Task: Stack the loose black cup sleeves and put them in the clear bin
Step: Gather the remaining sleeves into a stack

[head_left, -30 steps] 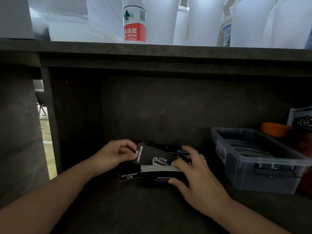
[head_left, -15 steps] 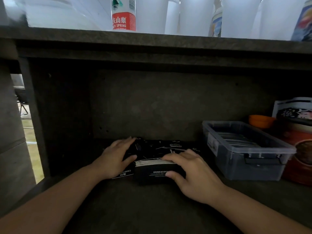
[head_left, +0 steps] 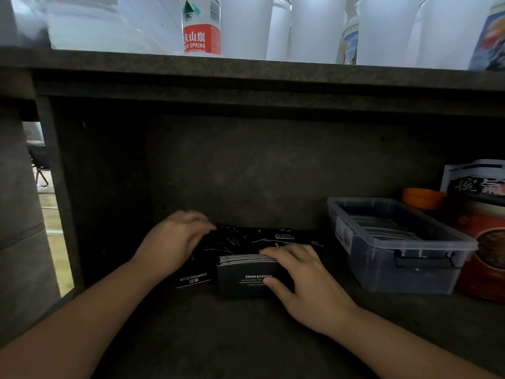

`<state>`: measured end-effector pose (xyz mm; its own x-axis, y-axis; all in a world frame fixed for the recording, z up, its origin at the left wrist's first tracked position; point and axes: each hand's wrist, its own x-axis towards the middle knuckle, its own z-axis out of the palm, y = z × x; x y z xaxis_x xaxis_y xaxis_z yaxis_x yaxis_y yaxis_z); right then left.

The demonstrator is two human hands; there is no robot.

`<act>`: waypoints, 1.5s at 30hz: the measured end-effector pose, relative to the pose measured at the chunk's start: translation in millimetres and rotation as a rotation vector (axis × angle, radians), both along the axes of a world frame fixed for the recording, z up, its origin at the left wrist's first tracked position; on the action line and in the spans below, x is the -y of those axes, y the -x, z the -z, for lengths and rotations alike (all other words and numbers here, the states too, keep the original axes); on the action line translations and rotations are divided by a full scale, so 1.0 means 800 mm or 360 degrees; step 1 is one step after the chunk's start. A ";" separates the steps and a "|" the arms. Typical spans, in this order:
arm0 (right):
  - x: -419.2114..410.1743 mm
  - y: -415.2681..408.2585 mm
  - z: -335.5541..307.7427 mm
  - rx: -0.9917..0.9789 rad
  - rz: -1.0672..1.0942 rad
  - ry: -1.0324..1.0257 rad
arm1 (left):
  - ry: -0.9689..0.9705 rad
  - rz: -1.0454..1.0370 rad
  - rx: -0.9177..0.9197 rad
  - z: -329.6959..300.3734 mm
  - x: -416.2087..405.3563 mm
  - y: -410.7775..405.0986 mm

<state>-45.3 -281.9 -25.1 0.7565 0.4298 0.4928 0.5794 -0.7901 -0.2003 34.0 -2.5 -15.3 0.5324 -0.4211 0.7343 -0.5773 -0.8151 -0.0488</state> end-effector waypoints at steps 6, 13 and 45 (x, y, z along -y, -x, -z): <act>0.002 -0.002 0.001 0.0001 -0.0023 -0.0021 | 0.0884 -0.0345 -0.0177 -0.004 -0.025 0.010; 0.003 -0.002 0.000 -0.0015 -0.0039 -0.0059 | 0.1401 -0.0263 -0.0673 0.001 -0.026 -0.001; 0.004 -0.002 -0.002 -0.0046 -0.0001 0.0016 | 0.0168 -0.0631 -0.1384 0.006 -0.031 0.010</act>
